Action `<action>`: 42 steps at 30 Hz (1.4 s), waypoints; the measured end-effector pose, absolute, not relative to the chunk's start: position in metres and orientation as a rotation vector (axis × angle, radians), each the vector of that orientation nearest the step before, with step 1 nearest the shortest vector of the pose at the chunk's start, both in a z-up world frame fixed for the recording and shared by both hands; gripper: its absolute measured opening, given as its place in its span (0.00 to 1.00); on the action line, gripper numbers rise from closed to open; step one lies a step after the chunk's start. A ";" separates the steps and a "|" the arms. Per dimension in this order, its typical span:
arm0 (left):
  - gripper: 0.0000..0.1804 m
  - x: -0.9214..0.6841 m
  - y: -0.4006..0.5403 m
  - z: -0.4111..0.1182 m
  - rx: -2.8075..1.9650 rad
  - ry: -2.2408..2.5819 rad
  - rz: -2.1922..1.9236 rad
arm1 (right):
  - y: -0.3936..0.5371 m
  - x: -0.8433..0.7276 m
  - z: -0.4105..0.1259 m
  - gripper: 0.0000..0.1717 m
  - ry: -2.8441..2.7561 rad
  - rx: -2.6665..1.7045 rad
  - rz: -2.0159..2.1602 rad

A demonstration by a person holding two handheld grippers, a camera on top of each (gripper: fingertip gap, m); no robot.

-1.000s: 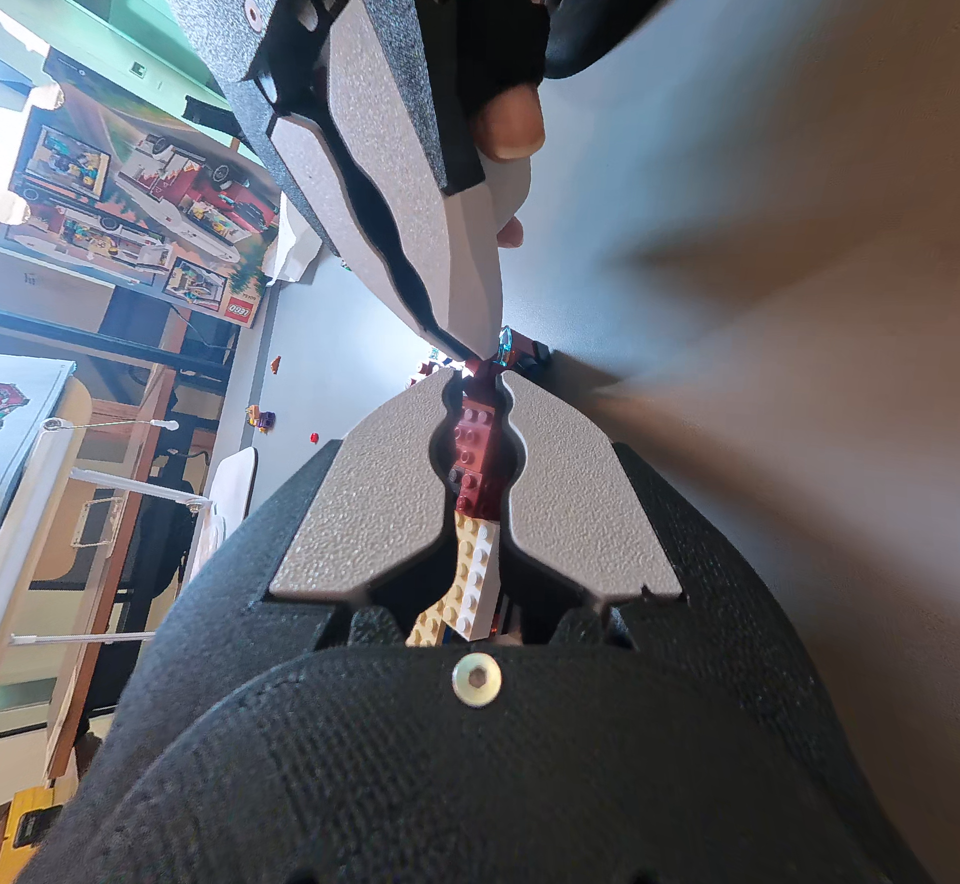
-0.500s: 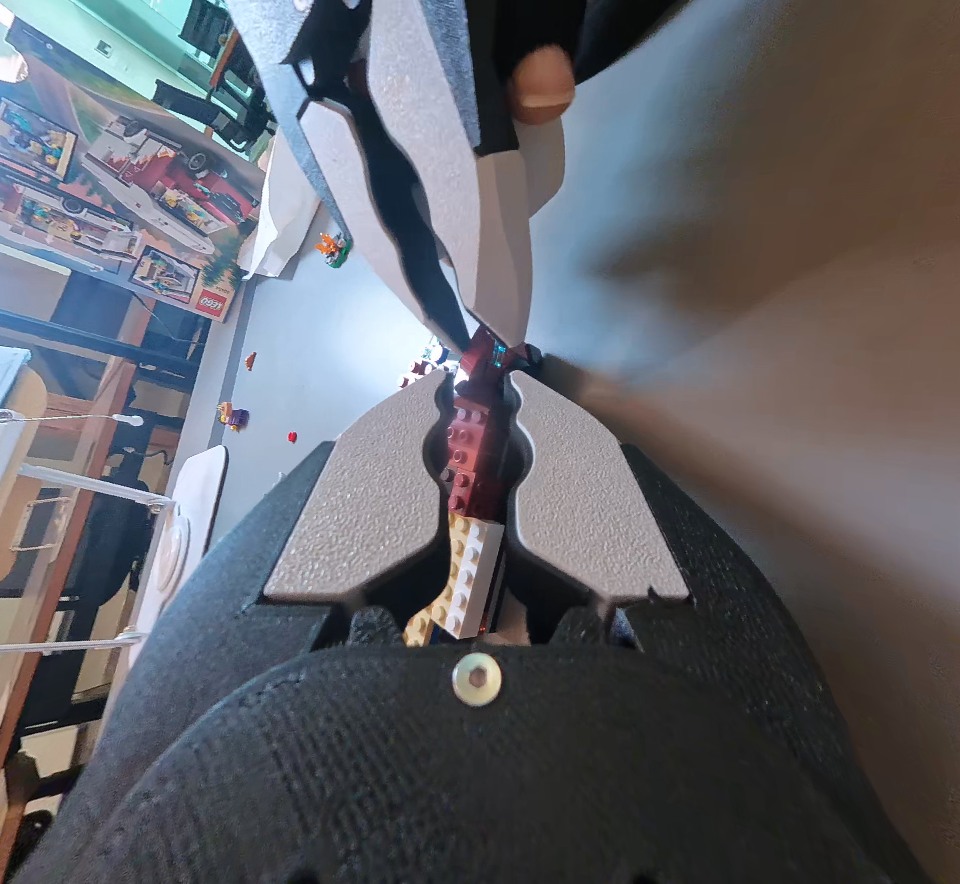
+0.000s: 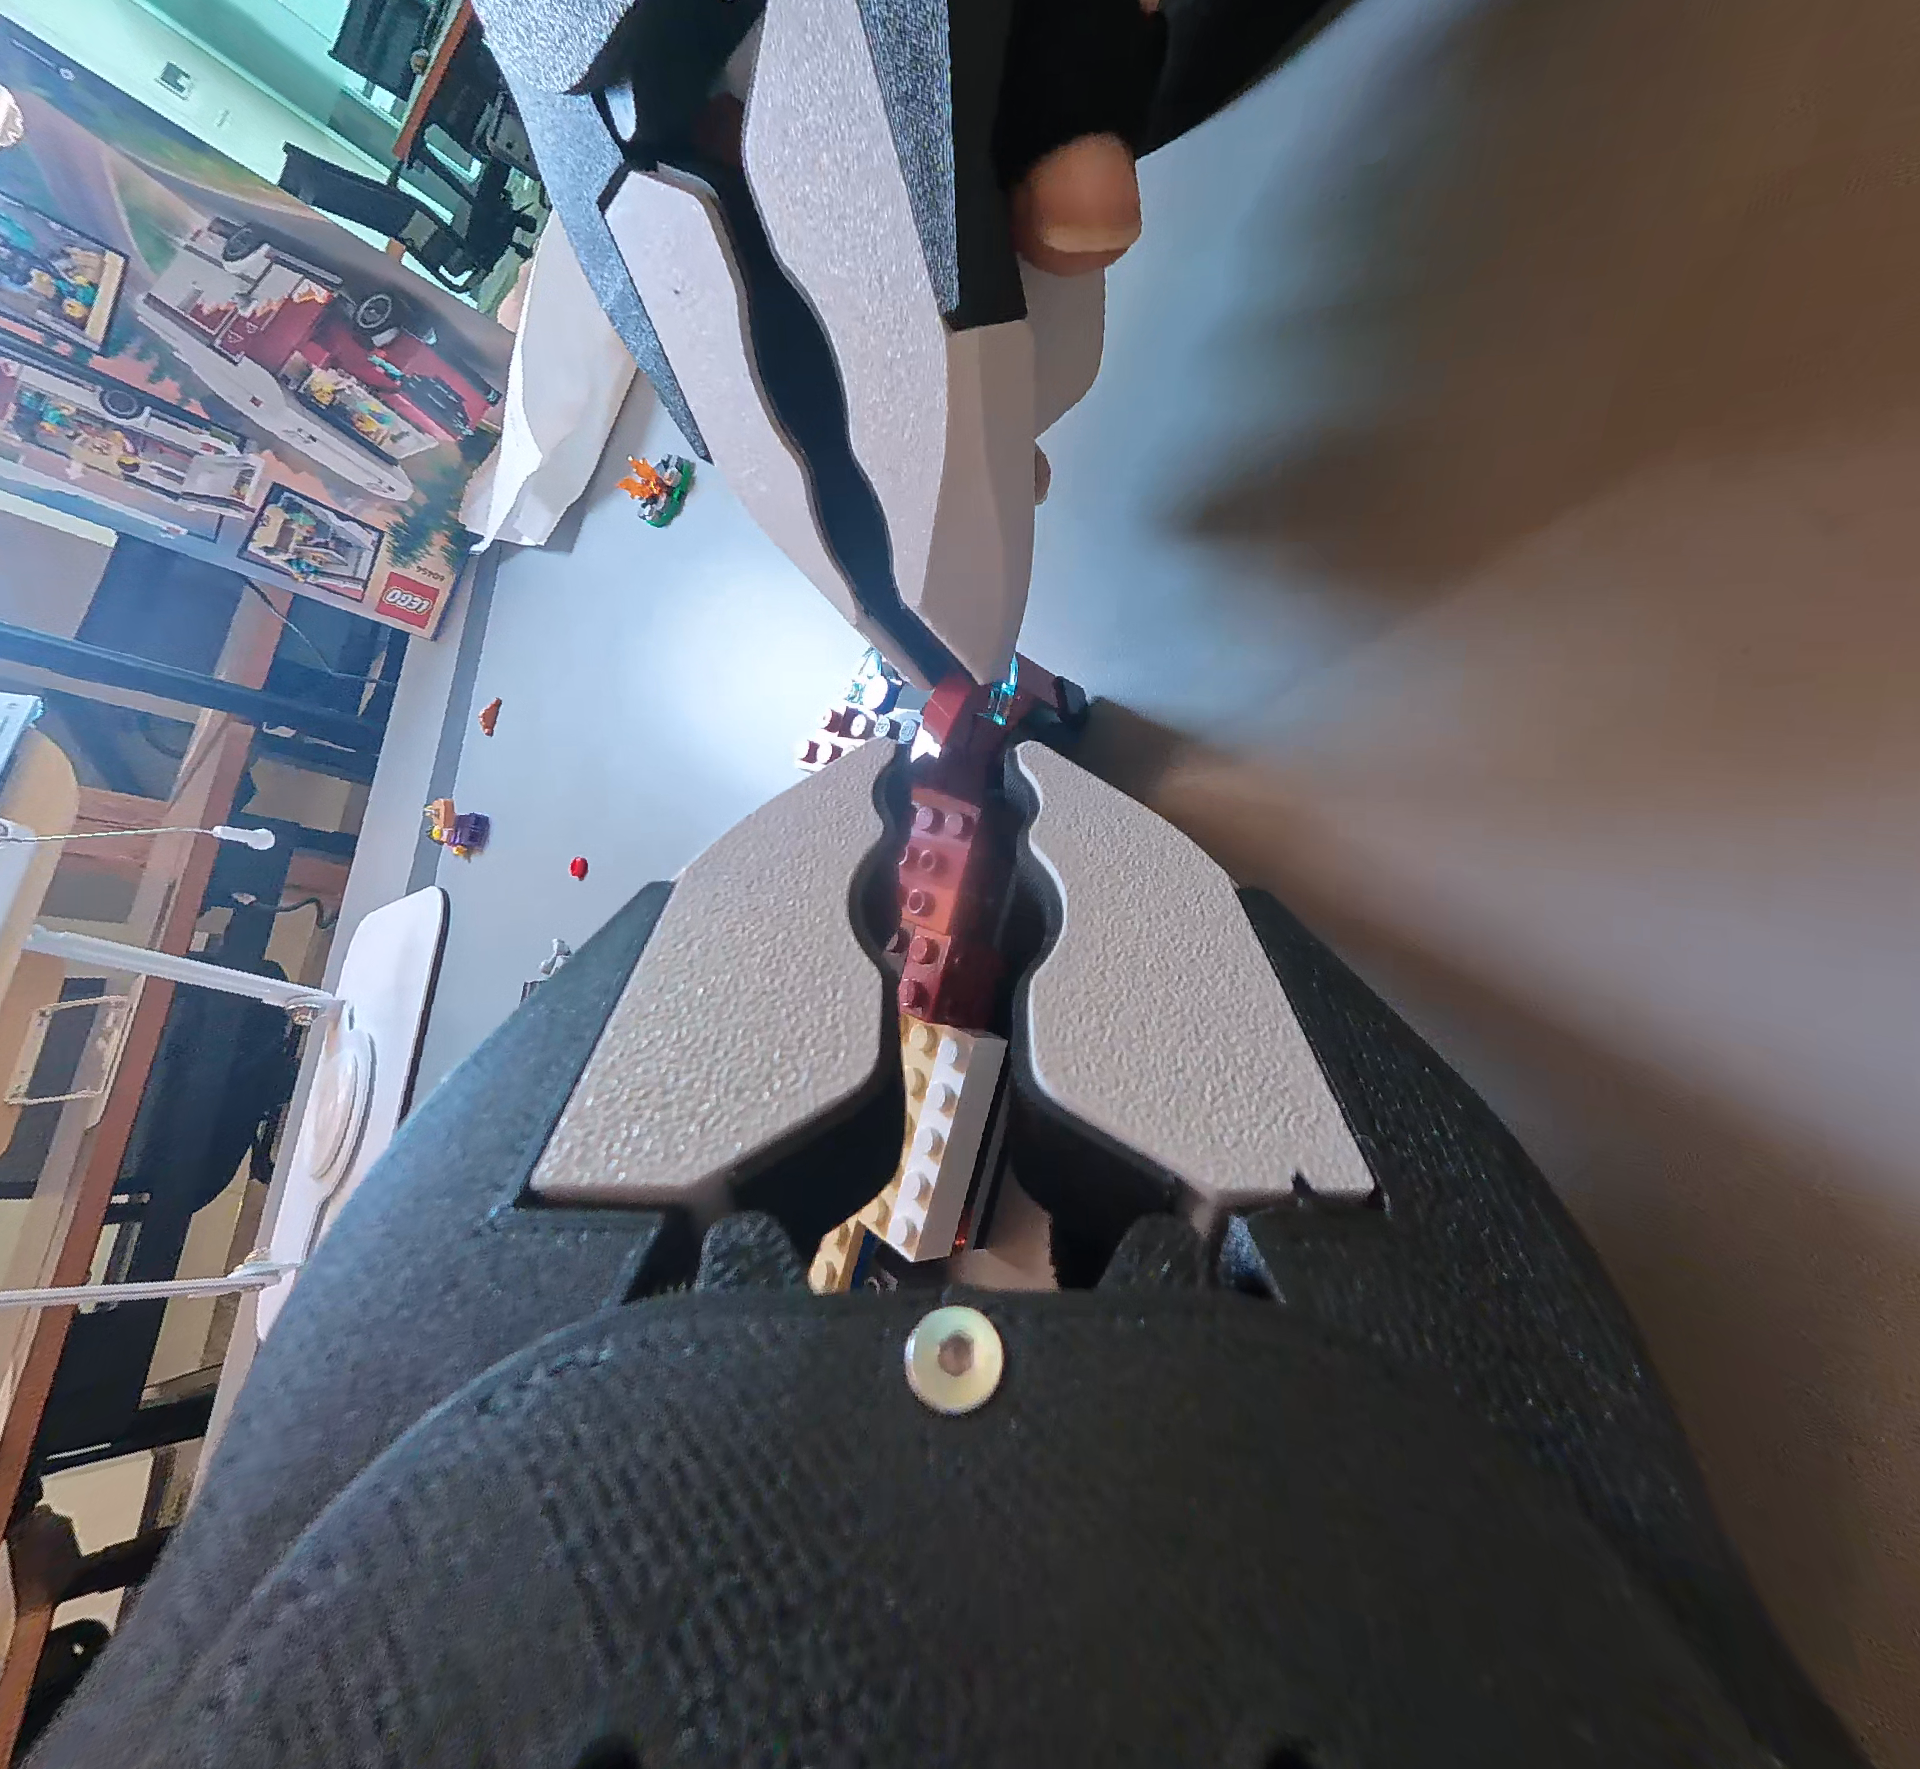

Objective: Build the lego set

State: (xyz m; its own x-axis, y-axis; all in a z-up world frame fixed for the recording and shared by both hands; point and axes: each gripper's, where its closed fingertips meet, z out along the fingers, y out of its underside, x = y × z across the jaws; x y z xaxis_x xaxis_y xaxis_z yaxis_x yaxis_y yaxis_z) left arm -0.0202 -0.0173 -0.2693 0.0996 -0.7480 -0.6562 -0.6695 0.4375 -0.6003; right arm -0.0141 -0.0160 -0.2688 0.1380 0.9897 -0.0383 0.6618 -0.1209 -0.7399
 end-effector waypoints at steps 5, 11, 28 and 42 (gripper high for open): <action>0.08 -0.020 -0.016 -0.269 -1.273 1.605 -0.083 | -0.016 -0.014 -0.269 0.05 -1.575 -1.858 0.748; 0.08 -0.020 -0.016 -0.269 -1.281 1.595 -0.105 | -0.016 -0.014 -0.269 0.05 -1.558 -1.858 0.742; 0.20 -0.061 0.010 -0.221 -1.480 1.228 -0.330 | -0.002 0.017 -0.242 0.12 -1.388 -1.816 0.770; 0.32 -0.123 0.016 -0.269 -1.789 1.297 -0.188 | -0.001 0.005 -0.275 0.23 -1.606 -1.825 0.625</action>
State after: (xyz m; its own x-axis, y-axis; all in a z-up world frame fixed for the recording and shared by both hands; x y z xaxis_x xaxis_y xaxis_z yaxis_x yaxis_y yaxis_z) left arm -0.1228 0.0156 -0.2689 0.4400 -0.8239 -0.3572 -0.6885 -0.0541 -0.7232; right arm 0.0048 -0.0009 -0.2746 0.1478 0.9877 0.0502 0.6938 -0.0674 -0.7170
